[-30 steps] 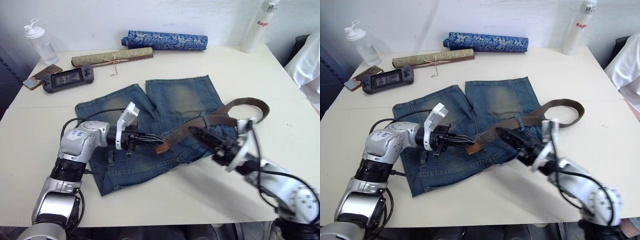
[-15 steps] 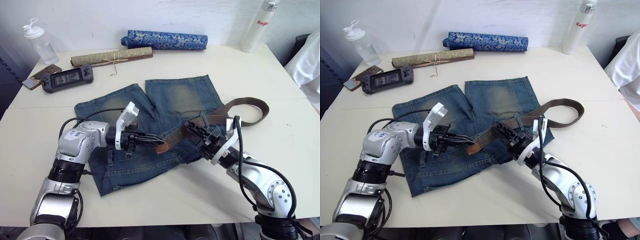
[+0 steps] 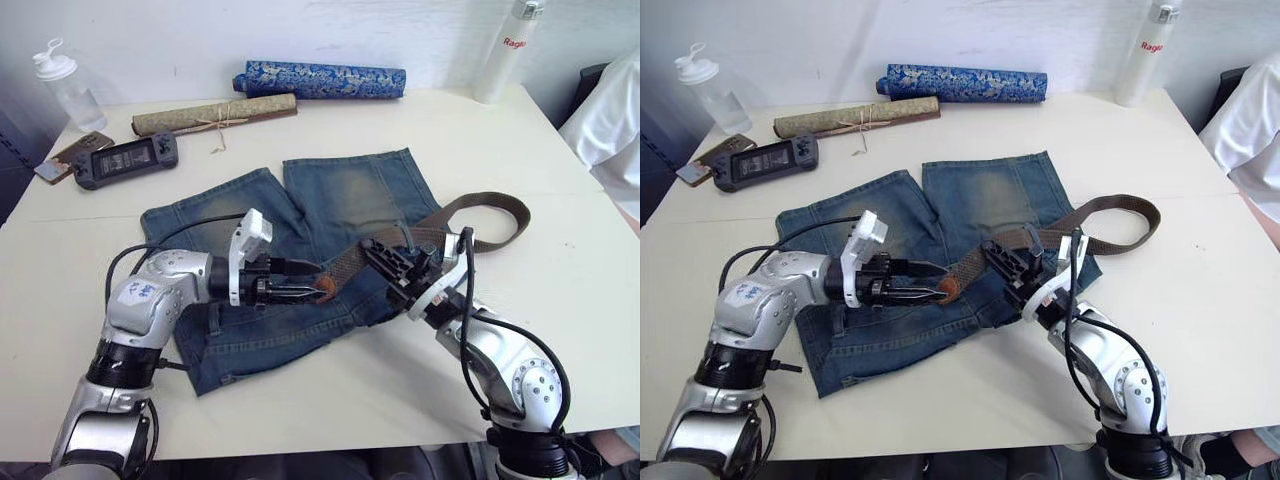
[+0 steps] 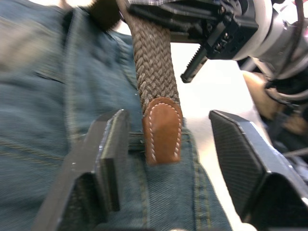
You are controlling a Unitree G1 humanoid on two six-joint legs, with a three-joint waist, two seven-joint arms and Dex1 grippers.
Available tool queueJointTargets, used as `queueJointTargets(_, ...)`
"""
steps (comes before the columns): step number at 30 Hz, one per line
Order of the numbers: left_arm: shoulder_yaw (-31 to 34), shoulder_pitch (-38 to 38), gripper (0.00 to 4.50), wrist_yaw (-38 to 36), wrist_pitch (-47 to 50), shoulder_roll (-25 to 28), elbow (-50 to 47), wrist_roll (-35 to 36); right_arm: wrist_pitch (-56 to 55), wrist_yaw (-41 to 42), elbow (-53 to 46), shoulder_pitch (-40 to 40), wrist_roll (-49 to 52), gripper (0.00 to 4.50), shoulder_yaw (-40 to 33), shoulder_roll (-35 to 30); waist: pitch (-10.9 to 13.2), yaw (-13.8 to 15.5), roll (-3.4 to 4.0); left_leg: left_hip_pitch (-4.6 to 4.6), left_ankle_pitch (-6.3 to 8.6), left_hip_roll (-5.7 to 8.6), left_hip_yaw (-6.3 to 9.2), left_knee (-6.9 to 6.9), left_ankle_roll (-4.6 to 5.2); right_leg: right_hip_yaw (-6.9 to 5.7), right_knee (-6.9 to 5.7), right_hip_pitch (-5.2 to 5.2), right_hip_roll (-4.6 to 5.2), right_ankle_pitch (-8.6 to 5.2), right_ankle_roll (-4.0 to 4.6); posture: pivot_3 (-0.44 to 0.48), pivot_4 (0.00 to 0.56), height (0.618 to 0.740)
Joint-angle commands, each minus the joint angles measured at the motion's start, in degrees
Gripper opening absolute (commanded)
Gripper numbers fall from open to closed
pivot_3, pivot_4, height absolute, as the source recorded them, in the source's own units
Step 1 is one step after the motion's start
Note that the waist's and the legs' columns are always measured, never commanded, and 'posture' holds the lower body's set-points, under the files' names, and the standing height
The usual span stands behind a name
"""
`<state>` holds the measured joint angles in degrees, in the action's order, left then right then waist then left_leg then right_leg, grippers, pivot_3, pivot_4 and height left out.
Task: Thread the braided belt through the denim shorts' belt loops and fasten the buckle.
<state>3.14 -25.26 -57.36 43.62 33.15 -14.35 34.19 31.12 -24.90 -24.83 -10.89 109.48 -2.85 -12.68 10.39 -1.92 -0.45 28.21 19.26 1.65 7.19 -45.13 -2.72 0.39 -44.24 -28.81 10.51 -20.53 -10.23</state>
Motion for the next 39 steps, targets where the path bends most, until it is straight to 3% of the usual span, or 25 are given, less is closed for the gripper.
queueJointTargets(1,7.62,7.33,2.67,3.03,-0.46,3.21,-11.56,3.06,-2.07,-1.12,-1.79,-1.10,2.02,0.00,-1.88,0.75,0.00,-0.18,0.00,0.00,0.00,-0.02,-0.01,0.02,0.00,0.01,-0.07,-0.03,0.00,-0.02,0.04,0.000,0.150,0.645)
queueJointTargets(5,12.84,19.76,2.67,7.50,-7.58,1.95,-19.30,-0.83,-3.64,-2.87,-1.43,-1.45,3.35,0.00,-2.79,1.68,0.00,0.32,0.00,0.03,-0.01,0.00,-0.02,-0.01,-0.02,0.04,-0.27,-0.16,0.01,-0.10,0.17,0.000,0.150,0.645)
queueJointTargets(12,13.99,32.09,2.67,12.07,-20.04,-1.01,-23.53,-7.73,-5.25,-5.04,-1.88,-1.53,3.52,0.00,-4.57,4.40,0.00,1.12,0.00,0.13,-0.03,-0.01,-0.04,-0.15,-0.06,0.06,-0.60,-0.29,0.02,-0.20,0.37,0.000,0.150,0.645)
queueJointTargets(26,13.48,33.24,2.67,14.16,-21.42,-0.76,-22.45,-4.88,-1.90,-3.52,2.43,-0.14,3.21,0.00,-7.32,1.79,-0.01,1.61,0.00,0.13,-0.02,-0.04,-0.03,-0.15,-0.05,0.04,-0.81,-0.39,-0.02,-0.30,0.54,0.000,0.150,0.645)
queueJointTargets(39,13.56,32.94,2.67,14.31,-20.92,0.50,-21.51,-3.64,-1.88,-2.29,6.19,-2.21,0.67,0.00,-3.45,6.25,0.00,1.41,0.00,0.12,-0.02,-0.14,-0.03,-0.15,-0.05,0.02,-0.94,-0.44,-0.10,-0.35,0.64,0.000,0.150,0.645)
